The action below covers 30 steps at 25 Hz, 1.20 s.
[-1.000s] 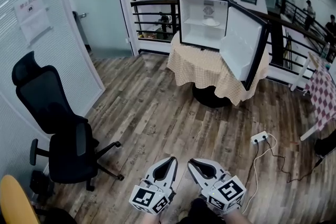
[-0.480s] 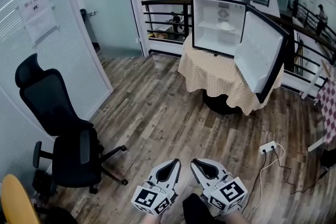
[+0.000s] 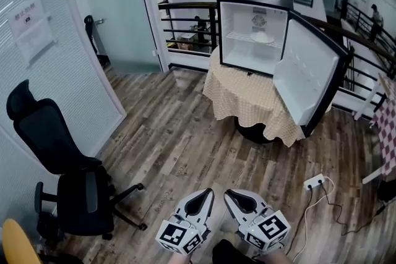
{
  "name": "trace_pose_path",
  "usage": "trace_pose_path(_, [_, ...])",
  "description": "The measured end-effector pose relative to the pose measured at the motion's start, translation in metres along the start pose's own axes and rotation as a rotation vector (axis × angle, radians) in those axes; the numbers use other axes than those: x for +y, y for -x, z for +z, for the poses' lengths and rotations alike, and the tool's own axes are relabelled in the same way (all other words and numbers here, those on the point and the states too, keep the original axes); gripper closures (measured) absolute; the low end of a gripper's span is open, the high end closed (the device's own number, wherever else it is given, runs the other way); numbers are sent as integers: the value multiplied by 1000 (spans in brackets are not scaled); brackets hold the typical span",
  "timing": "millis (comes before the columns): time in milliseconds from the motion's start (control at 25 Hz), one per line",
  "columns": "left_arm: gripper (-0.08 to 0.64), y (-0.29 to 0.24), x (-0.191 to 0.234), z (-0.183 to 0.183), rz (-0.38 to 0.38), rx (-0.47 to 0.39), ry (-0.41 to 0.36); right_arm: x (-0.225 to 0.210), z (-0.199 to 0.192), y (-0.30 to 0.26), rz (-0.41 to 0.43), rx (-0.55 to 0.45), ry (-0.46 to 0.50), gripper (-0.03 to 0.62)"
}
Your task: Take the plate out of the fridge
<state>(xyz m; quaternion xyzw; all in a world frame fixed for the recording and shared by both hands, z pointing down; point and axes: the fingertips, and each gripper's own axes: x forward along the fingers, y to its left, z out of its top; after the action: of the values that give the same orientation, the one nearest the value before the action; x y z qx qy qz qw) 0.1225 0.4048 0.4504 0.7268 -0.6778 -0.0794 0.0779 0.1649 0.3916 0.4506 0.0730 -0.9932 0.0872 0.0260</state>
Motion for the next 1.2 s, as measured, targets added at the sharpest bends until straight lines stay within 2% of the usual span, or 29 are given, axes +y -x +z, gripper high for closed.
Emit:
trace_pose_path(480, [549, -100, 17, 12, -56, 1, -17, -88, 20, -24, -44, -29, -10, 546])
trace_pose_path(840, [549, -143, 20, 7, -98, 24, -13, -124, 25, -33, -78, -41, -15, 547])
trace_pose_path(1200, [549, -207, 48, 20, -177, 23, -38, -178, 41, -68, -149, -64, -14, 547])
